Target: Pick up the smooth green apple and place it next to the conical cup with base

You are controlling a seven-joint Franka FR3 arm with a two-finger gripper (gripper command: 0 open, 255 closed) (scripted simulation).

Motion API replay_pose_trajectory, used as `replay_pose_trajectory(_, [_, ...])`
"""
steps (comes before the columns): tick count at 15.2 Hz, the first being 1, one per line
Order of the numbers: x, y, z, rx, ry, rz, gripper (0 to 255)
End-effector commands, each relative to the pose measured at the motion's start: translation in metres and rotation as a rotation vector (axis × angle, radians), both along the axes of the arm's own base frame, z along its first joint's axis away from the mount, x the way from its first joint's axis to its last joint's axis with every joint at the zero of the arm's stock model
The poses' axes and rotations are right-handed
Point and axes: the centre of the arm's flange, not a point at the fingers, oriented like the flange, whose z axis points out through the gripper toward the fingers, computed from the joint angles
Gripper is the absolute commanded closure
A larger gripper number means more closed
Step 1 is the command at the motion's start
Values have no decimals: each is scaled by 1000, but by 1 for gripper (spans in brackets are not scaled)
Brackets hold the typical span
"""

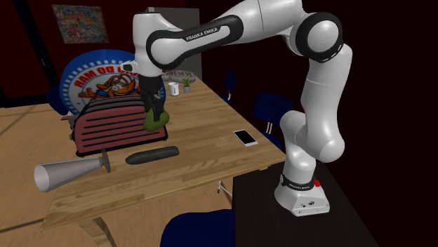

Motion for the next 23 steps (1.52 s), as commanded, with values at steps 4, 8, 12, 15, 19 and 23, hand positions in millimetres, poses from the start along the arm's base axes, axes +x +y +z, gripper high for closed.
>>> replay_pose_trajectory(4, [53,41,-2,0,-1,0,255])
replay_pose_trajectory(8, [76,60,-12,0,-1,0,255])
replay_pose_trajectory(12, [76,60,-33,0,-1,0,255])
replay_pose_trajectory(15, [76,60,-49,0,-1,0,255])
replay_pose_trajectory(19, [76,60,-70,0,-1,0,255])
replay_pose_trajectory(23, [76,60,-91,0,-1,0,255])
